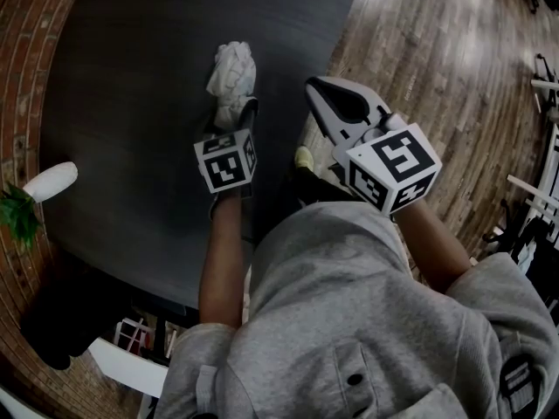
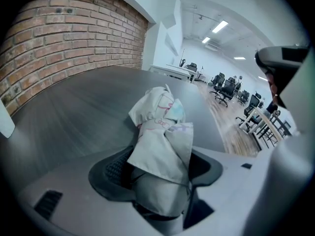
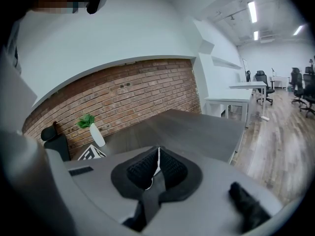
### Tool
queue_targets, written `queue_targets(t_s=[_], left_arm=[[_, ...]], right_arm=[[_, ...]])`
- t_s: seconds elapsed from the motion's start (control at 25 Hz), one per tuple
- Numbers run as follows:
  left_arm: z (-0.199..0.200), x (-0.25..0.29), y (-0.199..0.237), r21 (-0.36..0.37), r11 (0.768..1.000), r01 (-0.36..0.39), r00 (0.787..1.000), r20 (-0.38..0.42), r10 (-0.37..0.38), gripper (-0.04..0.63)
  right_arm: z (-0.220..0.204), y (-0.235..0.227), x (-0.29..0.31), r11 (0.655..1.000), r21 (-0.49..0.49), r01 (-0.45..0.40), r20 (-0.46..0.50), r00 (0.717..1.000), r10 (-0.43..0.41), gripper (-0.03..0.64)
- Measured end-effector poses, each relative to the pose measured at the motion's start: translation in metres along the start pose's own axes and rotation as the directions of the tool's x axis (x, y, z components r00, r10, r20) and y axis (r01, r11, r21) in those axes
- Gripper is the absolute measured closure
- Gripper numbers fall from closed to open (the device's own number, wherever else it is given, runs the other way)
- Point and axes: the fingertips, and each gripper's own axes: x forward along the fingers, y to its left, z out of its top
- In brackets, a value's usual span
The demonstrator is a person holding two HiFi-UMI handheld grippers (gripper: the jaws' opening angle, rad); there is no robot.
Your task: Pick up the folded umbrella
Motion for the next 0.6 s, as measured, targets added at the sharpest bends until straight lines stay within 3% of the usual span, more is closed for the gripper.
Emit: queue_targets(t_s=[0.2,0.4,0.6], left_arm=[[-0.001,-0.001,-0.003,-0.007,1.0,0.021,1.0,-0.023,-0.021,0.328],[0.0,-0.007,-0.004,-0.072,0.997,0.031,1.0,-0.001,-0.032,0.336],[-0.003,-0.019,-0.009,-0.07,0.997,0.033,0.999,0.013,-0.032,0.336]], right_arm=[[0.003,0.003,-0.005,1.0,-0.014,0.001,0.012,1.0,-0.001,0.591],[0.008,0.003,-0.014,1.0,-0.025,0.005,0.03,1.0,-0.004,0.591],[0.012,-0.001,-0.025,0.999,-0.032,0.014,0.052,0.999,-0.013,0.591]])
